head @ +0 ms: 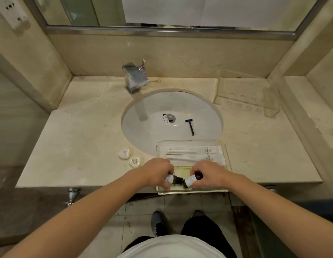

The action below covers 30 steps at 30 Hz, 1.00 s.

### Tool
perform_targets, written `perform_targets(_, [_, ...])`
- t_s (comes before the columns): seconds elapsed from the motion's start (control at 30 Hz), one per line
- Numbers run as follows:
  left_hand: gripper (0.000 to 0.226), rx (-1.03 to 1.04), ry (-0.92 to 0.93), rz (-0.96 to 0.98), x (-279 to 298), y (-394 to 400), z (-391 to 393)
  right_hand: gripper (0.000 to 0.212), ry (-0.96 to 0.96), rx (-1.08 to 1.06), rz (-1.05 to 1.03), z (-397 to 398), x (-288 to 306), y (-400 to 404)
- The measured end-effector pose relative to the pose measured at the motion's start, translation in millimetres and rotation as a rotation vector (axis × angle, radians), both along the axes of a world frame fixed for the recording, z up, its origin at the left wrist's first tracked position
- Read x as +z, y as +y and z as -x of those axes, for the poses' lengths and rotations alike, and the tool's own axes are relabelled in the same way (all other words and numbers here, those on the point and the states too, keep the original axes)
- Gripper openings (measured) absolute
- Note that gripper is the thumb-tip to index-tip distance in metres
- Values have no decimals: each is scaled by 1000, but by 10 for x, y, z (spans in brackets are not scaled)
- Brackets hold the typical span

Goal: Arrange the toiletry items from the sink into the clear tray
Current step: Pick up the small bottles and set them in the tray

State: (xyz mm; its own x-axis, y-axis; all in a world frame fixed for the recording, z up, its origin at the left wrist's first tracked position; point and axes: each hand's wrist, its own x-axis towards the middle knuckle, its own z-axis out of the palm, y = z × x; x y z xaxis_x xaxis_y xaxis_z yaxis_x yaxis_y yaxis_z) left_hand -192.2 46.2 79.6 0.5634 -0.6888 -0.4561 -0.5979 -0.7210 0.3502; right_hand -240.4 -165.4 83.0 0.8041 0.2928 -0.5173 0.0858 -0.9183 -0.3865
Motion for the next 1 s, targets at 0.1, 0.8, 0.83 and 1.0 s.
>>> perform_targets(0.1, [54,-9,5,-5,3,11,-1,34,-88,53,62,31,-3,1])
perform_targets(0.8, [44,-57,31,15,-12,72,-2,21,-215,-70,3,94,10,-57])
perform_targets(0.83, [42,-56,33,16,-16,79,1,23,-274,-99,27,86,1,-77])
perform_targets(1.0, [43,-54,32,16,-35,83,3,37,-245,-141,95,66,-71,-191])
